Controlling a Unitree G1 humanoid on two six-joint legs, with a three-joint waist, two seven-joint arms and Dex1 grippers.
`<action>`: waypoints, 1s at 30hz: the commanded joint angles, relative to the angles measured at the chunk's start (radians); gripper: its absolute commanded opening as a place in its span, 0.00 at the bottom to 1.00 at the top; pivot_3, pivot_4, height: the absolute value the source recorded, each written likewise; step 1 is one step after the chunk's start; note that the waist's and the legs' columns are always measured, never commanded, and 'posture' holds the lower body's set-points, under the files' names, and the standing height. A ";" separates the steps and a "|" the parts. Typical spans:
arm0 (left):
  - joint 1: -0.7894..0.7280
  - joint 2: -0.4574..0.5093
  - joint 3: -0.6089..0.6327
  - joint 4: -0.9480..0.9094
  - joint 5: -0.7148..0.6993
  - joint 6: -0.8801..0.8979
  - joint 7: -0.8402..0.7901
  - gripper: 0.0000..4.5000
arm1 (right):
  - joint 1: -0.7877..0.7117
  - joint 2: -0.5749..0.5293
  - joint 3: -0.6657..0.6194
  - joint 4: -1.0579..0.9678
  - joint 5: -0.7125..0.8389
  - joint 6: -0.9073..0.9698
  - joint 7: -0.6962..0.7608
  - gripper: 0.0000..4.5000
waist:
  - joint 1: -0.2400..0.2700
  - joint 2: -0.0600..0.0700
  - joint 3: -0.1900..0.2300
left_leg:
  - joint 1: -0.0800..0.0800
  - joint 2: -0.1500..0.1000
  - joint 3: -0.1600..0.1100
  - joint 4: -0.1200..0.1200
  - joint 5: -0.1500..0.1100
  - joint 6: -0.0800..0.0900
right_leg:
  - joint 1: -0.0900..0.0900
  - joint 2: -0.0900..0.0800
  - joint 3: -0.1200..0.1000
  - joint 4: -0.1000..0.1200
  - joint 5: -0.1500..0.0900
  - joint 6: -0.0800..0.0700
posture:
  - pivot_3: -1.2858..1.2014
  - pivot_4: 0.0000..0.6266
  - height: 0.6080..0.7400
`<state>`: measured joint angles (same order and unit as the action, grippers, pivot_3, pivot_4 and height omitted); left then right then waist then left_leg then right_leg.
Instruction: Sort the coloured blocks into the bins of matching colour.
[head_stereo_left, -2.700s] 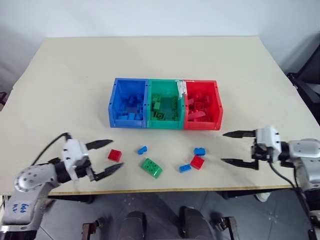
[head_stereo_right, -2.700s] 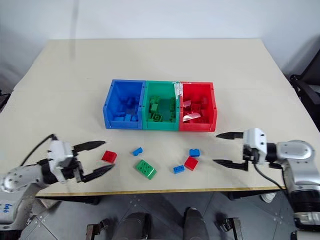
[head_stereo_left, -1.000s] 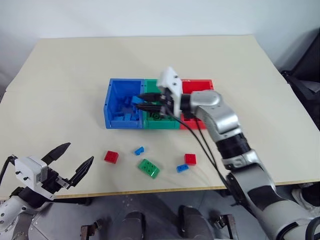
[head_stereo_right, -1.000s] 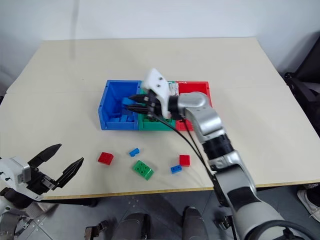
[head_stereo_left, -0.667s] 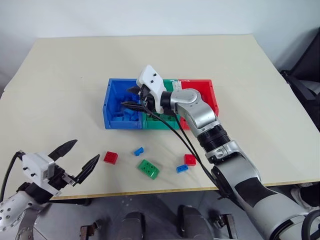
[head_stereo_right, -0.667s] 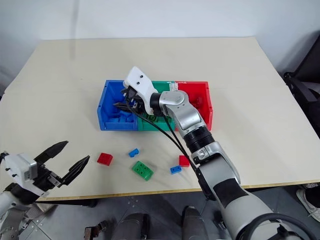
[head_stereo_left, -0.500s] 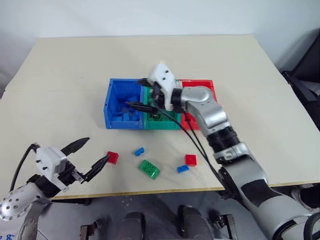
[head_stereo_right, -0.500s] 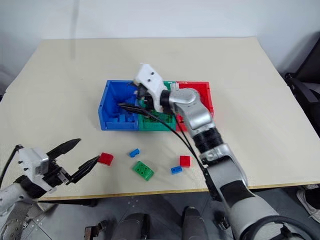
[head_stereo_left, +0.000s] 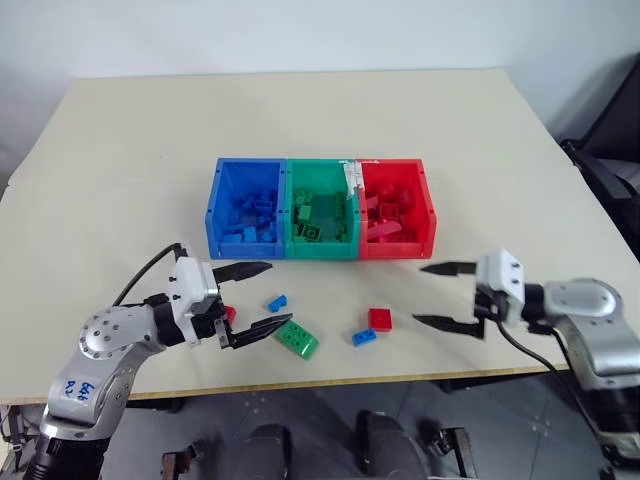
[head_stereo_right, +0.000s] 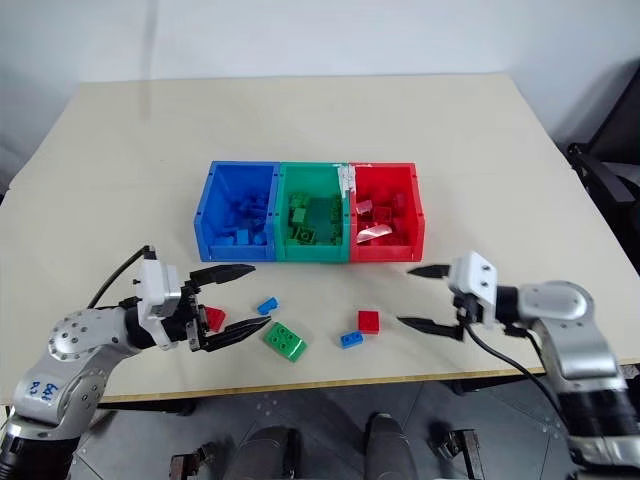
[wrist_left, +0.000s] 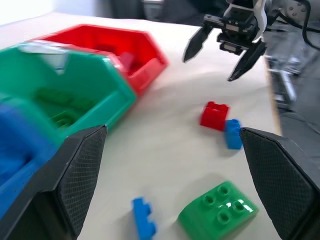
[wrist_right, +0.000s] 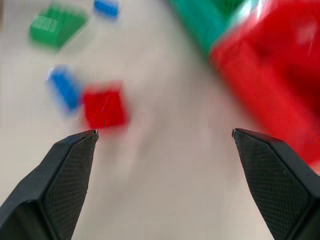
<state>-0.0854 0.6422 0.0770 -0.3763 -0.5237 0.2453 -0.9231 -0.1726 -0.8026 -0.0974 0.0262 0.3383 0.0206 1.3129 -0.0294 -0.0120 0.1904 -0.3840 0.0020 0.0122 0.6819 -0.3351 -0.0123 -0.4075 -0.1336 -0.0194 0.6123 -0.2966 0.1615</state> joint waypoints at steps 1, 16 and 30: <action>-0.015 -0.005 -0.017 0.013 0.009 -0.043 -0.043 1.00 | 0.013 -0.018 -0.002 0.015 -0.008 -0.053 0.024 1.00 | 0.000 0.000 0.000 | 0.000 0.000 0.000 0.000 0.000 0.000 | 0.000 0.000 0.000 0.000 0.000 0.000 | 0.52 0.24 1.00; 0.078 0.035 0.060 -0.019 -0.013 -0.064 -0.082 1.00 | -0.217 0.124 0.288 0.087 -0.149 0.047 -0.051 0.87 | 0.007 0.000 0.000 | 0.000 0.000 -0.002 0.001 0.002 -0.002 | 0.000 -0.001 0.001 0.001 0.000 0.000 | 0.52 0.24 1.00; 0.116 0.018 0.120 -0.065 -0.068 -0.050 -0.051 1.00 | -0.321 0.134 0.093 0.072 0.076 0.154 -0.074 0.32 | 0.007 0.000 0.000 | 0.000 0.000 -0.002 0.001 0.002 -0.002 | 0.000 0.000 0.000 0.001 0.000 0.000 | 0.52 0.24 1.00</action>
<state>0.0217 0.6683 0.1614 -0.4171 -0.5740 0.2081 -0.9922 -0.4553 -0.6701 0.0591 0.1514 0.3505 0.1308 1.2697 -0.0228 -0.0119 0.1905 -0.3845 0.0023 0.0103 0.6828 -0.3334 -0.0140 -0.4080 -0.1340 -0.0189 0.6136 -0.2962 0.1616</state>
